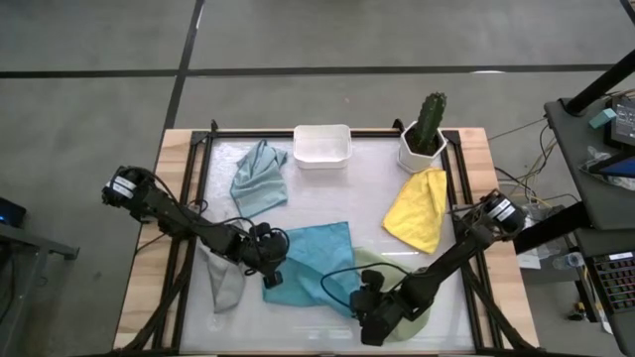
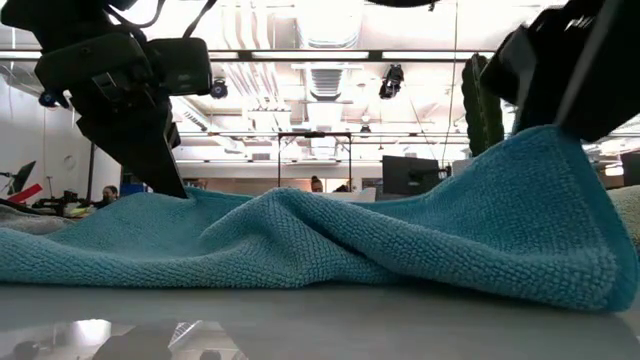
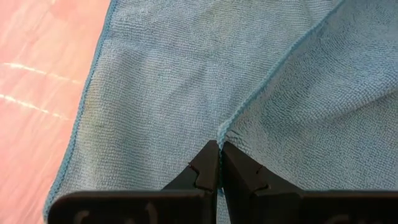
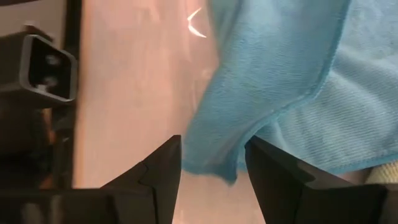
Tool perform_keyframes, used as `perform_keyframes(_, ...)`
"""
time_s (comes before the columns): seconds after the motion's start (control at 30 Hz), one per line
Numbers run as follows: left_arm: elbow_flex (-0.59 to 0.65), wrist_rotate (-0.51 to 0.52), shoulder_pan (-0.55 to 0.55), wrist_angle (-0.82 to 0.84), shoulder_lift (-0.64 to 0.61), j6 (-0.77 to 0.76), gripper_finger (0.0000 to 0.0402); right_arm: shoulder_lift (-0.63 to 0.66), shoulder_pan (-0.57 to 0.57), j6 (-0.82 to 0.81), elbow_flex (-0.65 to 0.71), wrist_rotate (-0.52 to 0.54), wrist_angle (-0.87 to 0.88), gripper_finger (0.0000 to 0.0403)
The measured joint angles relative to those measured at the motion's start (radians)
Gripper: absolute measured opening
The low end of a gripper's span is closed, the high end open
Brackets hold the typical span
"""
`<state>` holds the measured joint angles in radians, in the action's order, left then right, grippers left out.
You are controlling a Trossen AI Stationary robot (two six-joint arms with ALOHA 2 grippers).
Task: Fold microfiber towels
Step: Fold the blue cloth
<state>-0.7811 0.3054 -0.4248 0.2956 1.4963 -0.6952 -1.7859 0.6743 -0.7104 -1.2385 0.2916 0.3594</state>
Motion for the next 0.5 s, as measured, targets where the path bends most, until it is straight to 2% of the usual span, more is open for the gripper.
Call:
perform_keyframes(0.2, 0.0, 0.0, 0.0, 0.0, 0.0, 0.0, 0.0, -0.011, -0.011, -0.012, 0.002, 0.019, -0.001, 0.0152)
perform_keyframes(0.3, 0.0, 0.0, 0.0, -0.001, 0.0, 0.0, 0.0, -0.011, -0.01, -0.018, 0.002, 0.022, -0.002, 0.0111)
perform_keyframes(0.43, 0.0, -0.011, 0.0, -0.002, 0.0, -0.003, 0.0, -0.01, -0.009, -0.006, 0.0, 0.023, 0.004, 0.0025)
perform_keyframes(0.5, -0.007, -0.074, -0.005, 0.0, -0.005, -0.028, 0.0, -0.005, -0.009, 0.039, -0.011, 0.021, 0.013, 0.0016)
